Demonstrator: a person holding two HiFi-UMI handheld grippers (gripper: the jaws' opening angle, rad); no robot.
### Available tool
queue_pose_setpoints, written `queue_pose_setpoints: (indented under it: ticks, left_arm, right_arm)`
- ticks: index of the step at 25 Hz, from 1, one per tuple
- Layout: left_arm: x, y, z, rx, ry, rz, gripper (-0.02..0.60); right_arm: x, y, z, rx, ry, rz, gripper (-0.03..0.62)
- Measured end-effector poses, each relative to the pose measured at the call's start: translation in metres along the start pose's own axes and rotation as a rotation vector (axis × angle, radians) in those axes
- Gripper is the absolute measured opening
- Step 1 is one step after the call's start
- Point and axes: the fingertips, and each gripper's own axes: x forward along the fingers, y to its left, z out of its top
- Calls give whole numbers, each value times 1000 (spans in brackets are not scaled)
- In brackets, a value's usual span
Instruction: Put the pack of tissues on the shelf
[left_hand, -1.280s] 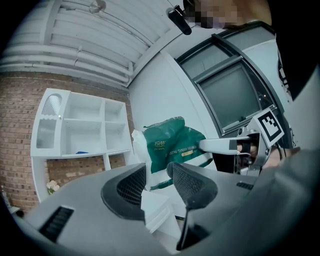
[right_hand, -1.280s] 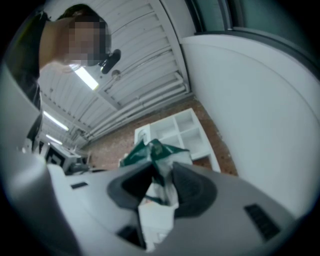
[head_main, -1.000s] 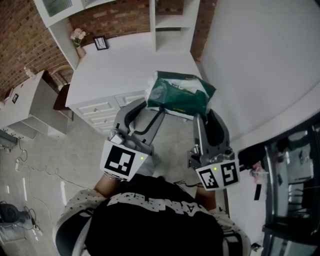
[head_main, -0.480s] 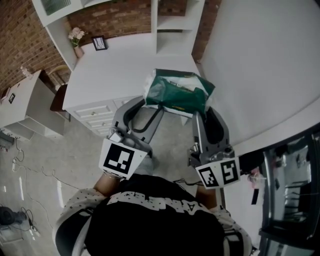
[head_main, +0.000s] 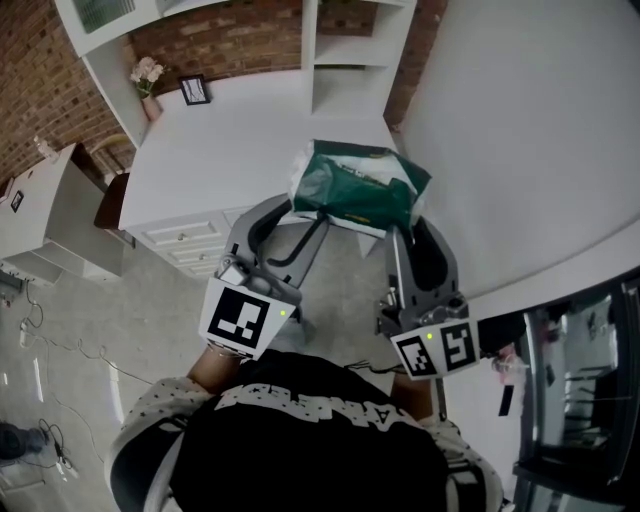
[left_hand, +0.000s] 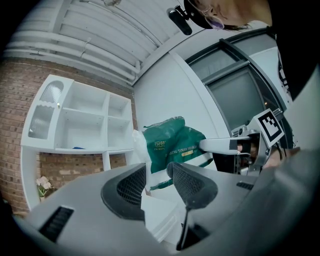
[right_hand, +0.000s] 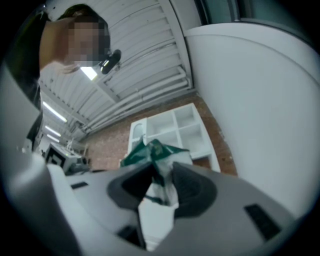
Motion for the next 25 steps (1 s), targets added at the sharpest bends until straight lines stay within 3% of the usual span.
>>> queue_pose_setpoints:
  ticks: [11, 25]
  left_arm:
    - [32, 46, -16, -26, 1, 2, 189]
    - [67, 86, -23, -43, -19, -48, 189]
  right_arm:
    - [54, -12, -18, -3, 20, -2, 146]
    - [99, -25, -27, -25, 27, -51, 146]
